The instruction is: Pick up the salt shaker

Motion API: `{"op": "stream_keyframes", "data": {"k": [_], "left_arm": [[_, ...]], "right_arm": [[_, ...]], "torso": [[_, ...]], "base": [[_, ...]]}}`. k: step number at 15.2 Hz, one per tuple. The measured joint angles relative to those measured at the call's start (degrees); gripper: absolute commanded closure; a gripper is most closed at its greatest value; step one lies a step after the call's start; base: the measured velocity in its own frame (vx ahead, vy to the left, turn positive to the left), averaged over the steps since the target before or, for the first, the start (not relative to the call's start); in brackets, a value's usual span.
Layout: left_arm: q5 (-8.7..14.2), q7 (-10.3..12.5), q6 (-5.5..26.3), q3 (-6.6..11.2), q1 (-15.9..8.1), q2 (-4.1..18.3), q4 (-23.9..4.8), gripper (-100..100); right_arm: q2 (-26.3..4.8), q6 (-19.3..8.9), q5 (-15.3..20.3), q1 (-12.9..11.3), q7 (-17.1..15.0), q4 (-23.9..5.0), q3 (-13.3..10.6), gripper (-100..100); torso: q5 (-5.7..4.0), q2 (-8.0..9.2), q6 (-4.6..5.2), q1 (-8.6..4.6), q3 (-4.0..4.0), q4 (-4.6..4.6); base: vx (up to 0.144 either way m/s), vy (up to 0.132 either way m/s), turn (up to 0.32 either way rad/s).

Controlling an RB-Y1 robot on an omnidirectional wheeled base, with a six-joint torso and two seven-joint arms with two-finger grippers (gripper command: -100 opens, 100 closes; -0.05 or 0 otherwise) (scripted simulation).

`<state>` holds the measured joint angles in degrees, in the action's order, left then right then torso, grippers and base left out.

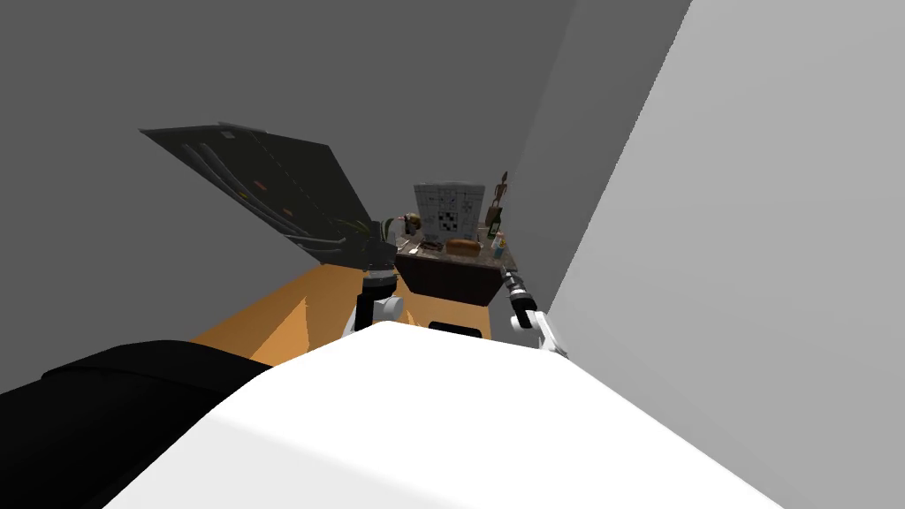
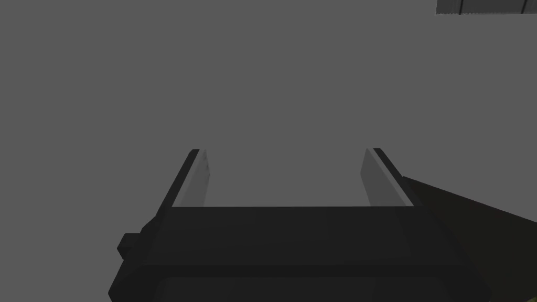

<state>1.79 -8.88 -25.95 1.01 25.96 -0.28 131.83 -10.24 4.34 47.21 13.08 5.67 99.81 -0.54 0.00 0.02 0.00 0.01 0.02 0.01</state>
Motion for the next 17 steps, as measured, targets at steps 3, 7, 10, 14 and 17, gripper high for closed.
{"op": "stream_keyframes", "data": {"k": [3, 7, 10, 14, 17], "left_arm": [[0.0, 0.0, 0.0, 0.0, 0.0, 0.0, 0.0, 0], [0.0, 0.0, 0.0, 0.0, 0.01, 0.0, 0.0, 0], [0.0, 0.0, 0.0, 0.0, 0.01, 0.0, 0.0, 0], [0.0, 0.0, 0.0, 0.0, 0.02, 0.0, 0.0, 0], [0.0, 0.0, -0.01, 0.01, 0.04, 0.01, 0.01, 0]], "right_arm": [[0.29, -1.01, 3.41, -1.47, 0.99, -2.52, 0.17, -100], [0.55, -2.36, 7.61, -3.21, 2.23, -5.28, 0.32, -100], [0.48, -3.73, 11.13, -4.99, 3.35, -7.63, 0.32, -100], [0.4, -5.5, 15.16, -7.07, 4.6, -9.94, 0.29, -100], [0.0, -6.93, 18.27, -9.09, 5.61, -11.68, 0.35, -100]], "torso": [[0.0, -0.09, 0.0, 0.0, -0.05, -0.02], [-0.01, -0.24, -0.01, -0.01, -0.14, -0.05], [-0.01, -0.47, -0.01, -0.05, -0.27, -0.1], [-0.02, -0.67, -0.01, -0.09, -0.38, -0.14], [0.0, -1.26, -0.03, -0.04, -0.7, -0.24]], "base": [[0.016, 0.0, 0.007], [0.059, -0.005, 0.013], [0.102, -0.009, 0.022], [0.149, -0.012, 0.035], [0.3, -0.01, 0.057]]}}
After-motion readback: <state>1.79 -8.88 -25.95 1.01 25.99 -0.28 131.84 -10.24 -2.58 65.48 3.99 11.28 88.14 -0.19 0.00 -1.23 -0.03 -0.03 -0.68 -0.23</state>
